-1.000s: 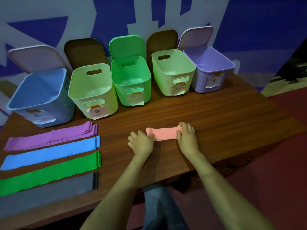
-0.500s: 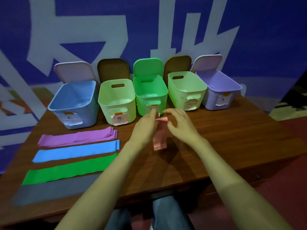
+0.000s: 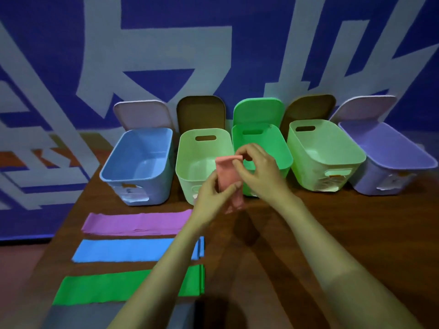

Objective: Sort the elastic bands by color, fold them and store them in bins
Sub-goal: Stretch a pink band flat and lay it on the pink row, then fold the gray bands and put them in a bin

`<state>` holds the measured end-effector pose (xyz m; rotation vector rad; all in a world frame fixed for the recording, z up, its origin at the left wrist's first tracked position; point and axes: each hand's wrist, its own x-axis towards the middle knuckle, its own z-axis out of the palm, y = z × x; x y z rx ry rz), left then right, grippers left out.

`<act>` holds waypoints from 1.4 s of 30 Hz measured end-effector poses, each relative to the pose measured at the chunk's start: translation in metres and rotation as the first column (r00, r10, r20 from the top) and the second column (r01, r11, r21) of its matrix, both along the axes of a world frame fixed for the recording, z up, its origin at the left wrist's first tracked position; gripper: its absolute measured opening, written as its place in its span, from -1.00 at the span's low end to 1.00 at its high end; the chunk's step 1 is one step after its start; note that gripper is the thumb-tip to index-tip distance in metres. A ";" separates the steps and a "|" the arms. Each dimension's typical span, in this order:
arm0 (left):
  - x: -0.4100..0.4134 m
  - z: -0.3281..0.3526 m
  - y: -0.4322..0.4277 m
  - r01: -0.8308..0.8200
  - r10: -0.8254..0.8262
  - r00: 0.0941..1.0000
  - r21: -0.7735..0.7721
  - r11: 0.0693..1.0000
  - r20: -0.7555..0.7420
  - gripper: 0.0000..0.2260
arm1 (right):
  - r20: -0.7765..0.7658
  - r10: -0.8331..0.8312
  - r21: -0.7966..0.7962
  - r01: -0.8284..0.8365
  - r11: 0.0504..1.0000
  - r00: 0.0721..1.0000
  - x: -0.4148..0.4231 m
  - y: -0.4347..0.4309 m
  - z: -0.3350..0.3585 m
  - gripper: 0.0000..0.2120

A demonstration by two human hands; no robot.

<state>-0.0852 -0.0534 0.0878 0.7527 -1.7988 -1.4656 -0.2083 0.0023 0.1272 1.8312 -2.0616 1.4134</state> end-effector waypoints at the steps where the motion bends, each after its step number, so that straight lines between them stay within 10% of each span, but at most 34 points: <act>1: -0.005 -0.002 -0.013 0.000 -0.001 1.000 0.038 0.999 0.010 -0.68 | 0.012 0.013 -0.001 -0.013 1.000 1.000 -0.005 -0.018 0.000 -0.94; 13: -0.043 0.023 -0.158 -0.241 0.067 0.918 0.416 0.877 0.391 -0.80 | 0.105 -0.061 0.365 0.018 0.931 0.993 -0.055 -0.210 -0.025 -0.91; 22: -0.064 -0.030 -0.205 -0.293 -0.117 0.756 0.493 0.819 0.644 -0.82 | -0.076 -0.125 0.748 0.139 0.649 0.989 -0.053 -0.257 -0.074 -0.86; 32: -0.076 -0.041 -0.197 -0.339 -0.159 0.551 0.394 0.854 0.819 -0.64 | -0.160 -0.154 0.835 0.217 0.506 0.975 -0.043 -0.259 -0.106 -0.76; 42: -0.073 -0.040 -0.181 0.266 -0.111 0.182 0.060 0.962 0.977 -0.66 | -0.242 -0.015 0.791 0.206 0.577 0.970 -0.042 -0.252 -0.106 -0.72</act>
